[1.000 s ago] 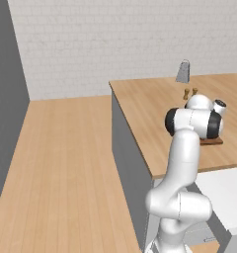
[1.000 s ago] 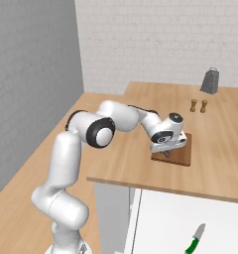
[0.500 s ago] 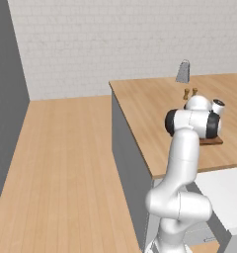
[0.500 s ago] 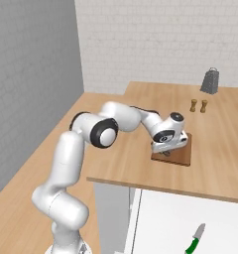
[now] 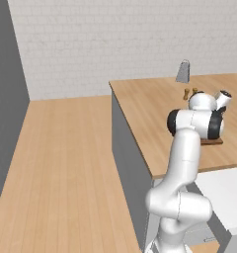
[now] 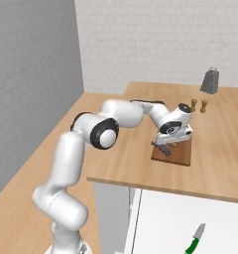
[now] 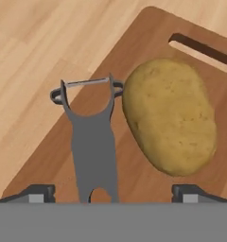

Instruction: Place the appropriate cutting tool for cutting the potato skin on the cutting board.

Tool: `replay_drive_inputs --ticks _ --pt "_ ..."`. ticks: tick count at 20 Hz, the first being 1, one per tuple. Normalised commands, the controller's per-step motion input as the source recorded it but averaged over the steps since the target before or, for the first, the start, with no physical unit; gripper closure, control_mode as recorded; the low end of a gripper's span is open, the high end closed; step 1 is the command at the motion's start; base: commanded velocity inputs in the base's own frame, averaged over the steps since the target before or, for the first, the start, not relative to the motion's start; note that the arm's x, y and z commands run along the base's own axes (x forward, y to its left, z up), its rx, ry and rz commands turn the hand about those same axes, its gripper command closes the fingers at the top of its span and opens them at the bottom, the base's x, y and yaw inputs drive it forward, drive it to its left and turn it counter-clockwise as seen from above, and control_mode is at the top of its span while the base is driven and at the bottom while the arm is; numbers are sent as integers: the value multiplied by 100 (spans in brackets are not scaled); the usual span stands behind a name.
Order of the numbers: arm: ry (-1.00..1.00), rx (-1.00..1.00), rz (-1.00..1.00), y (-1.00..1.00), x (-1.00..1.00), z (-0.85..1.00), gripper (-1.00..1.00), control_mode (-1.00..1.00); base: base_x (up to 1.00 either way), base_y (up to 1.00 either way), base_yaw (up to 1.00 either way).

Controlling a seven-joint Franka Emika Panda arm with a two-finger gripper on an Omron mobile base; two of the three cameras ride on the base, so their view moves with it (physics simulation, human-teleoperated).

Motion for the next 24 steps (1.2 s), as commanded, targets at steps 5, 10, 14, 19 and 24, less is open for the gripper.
replay_drive_inputs --ticks 5,10,14,19,24 --pt "0 11 0 0 -86 47 -100 -100 0 0 0" --pt "0 1 -5 6 -89 14 -100 -100 0 0 0" --pt "1 -6 -13 52 -82 10 -100 -100 0 0 0" --pt "0 -3 -15 68 -100 0 -100 -100 0 0 0" --pt "-1 -1 -17 40 -99 0 -100 -100 0 0 0"
